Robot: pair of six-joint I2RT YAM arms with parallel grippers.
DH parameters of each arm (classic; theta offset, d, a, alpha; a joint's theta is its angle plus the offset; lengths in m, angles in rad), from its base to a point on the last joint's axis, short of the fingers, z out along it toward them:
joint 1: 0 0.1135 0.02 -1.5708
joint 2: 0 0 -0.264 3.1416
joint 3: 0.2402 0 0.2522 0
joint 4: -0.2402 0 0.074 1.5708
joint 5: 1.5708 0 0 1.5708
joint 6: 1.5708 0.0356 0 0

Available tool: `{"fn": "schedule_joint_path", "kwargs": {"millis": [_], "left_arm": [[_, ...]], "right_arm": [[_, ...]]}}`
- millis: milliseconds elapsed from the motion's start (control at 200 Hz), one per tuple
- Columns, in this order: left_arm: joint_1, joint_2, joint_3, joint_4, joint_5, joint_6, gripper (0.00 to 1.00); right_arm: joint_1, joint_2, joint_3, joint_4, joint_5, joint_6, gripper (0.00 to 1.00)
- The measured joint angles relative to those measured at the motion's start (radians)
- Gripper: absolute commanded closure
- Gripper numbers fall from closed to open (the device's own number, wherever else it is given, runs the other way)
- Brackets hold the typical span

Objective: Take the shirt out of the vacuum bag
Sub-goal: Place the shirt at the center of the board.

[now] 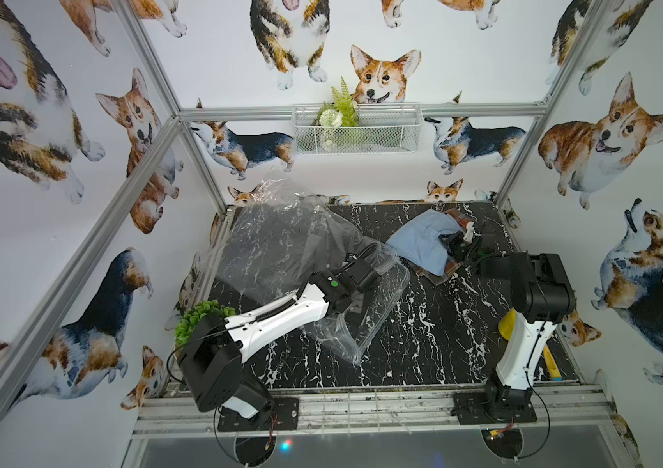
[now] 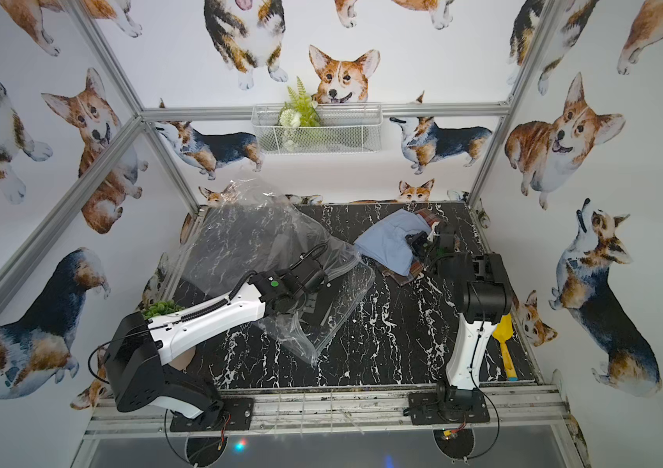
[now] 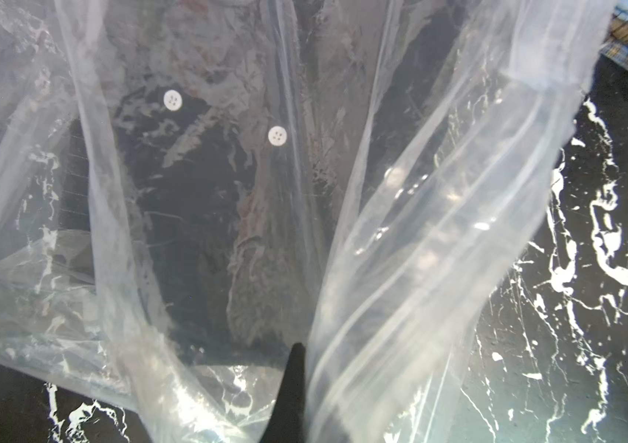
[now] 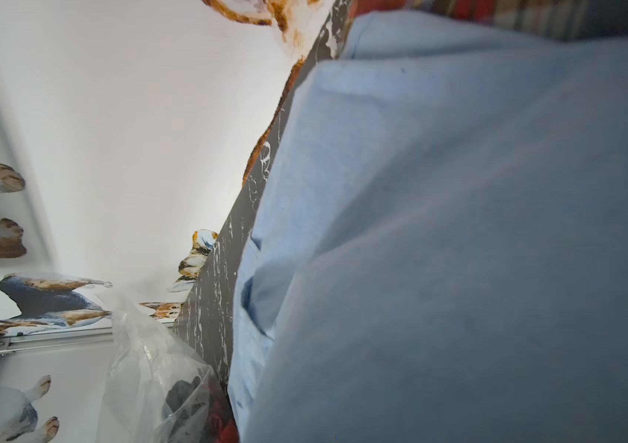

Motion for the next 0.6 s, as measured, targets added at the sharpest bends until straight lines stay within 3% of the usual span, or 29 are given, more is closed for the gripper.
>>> {"fn": "schedule_joint_path", "kwargs": {"millis": [315,485,555,600], "left_arm": [[0.000,-0.016,-0.025,0.004,0.026,0.005,1.00],[0.000,-0.017,-0.033,0.011,0.034,0.006,1.00],[0.000,-0.017,-0.035,0.013,0.039,0.008,1.00],[0.000,-0.016,-0.035,0.015,0.043,0.008,1.00]], "right_arm": [[-0.017,0.030,-0.068,0.124,-0.017,-0.015,0.99],[-0.024,-0.066,-0.072,0.010,0.026,-0.061,0.77],[-0.037,-0.090,-0.066,-0.029,0.032,-0.080,0.51],[-0.048,-0.092,-0.061,-0.046,0.033,-0.092,0.43]]}}
